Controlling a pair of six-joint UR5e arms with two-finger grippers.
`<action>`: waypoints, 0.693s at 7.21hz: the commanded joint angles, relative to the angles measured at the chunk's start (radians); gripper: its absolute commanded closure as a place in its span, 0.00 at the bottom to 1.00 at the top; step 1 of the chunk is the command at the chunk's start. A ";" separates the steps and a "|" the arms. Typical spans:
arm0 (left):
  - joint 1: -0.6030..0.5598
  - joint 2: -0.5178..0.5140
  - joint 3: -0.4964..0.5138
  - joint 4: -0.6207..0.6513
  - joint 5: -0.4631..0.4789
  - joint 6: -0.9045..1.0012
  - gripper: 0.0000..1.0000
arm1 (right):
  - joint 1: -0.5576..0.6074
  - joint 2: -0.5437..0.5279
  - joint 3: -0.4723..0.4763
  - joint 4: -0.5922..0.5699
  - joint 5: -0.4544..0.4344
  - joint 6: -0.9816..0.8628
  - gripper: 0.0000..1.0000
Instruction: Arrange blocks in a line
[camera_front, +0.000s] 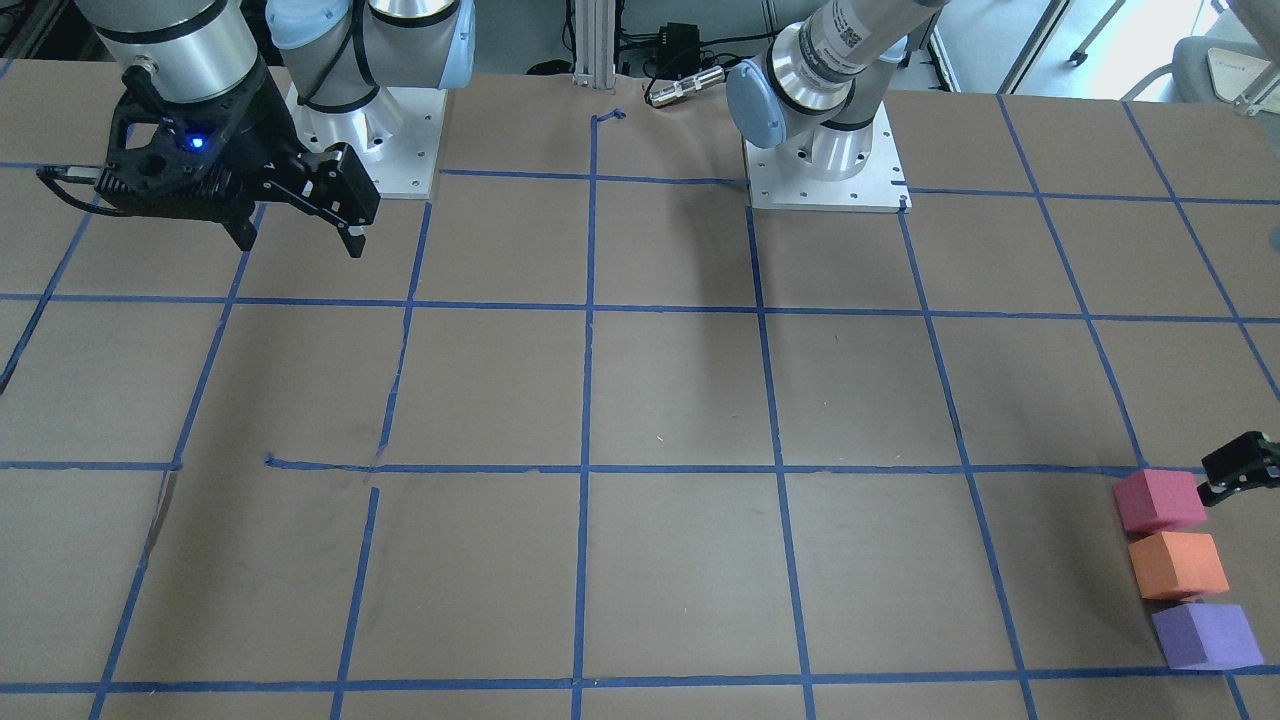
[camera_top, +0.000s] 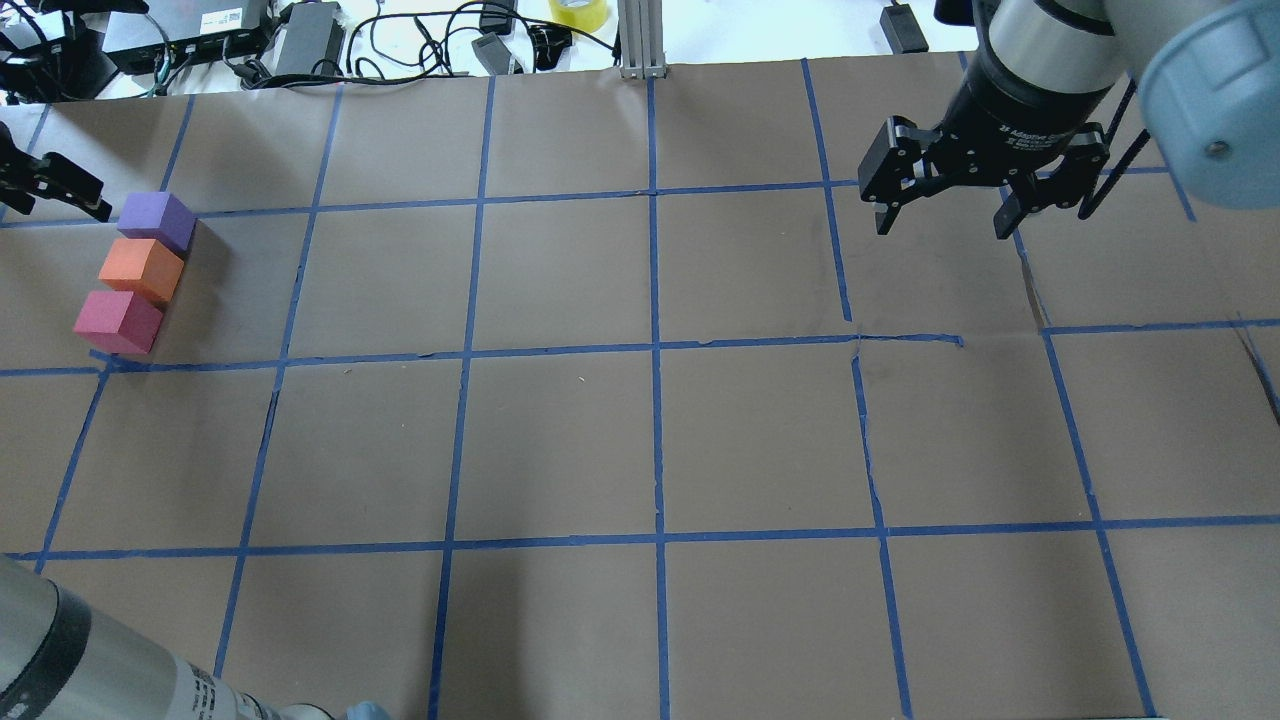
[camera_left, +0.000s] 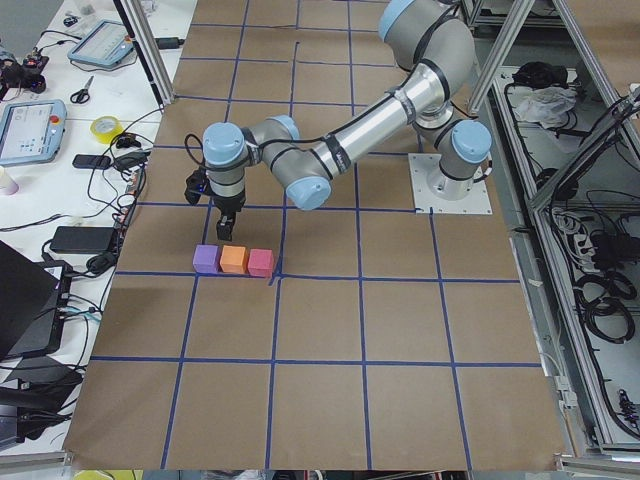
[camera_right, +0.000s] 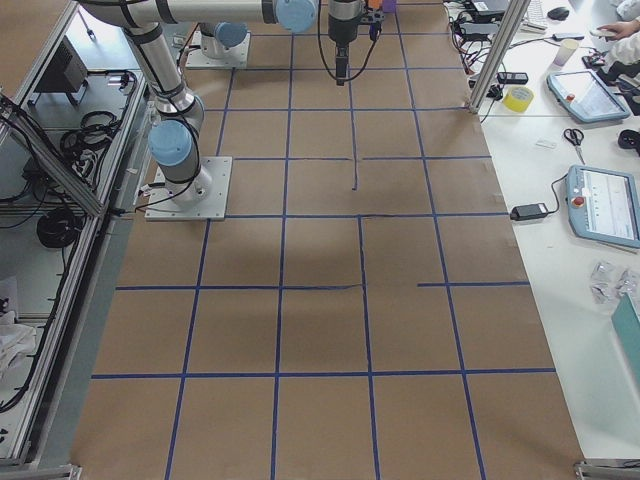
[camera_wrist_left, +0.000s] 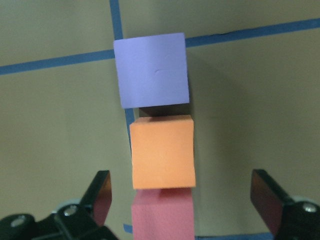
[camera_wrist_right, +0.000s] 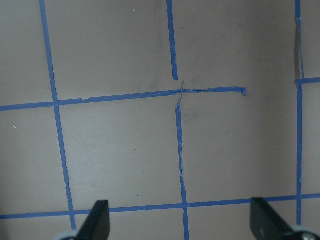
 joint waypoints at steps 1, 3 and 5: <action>0.000 0.164 -0.013 -0.196 0.004 -0.005 0.00 | 0.000 0.019 0.002 0.004 0.000 0.001 0.00; 0.006 0.306 -0.015 -0.334 0.012 -0.002 0.00 | 0.000 0.019 0.002 0.015 0.004 0.004 0.00; 0.000 0.388 -0.066 -0.410 0.014 -0.008 0.00 | 0.000 0.012 0.002 0.015 0.006 0.011 0.00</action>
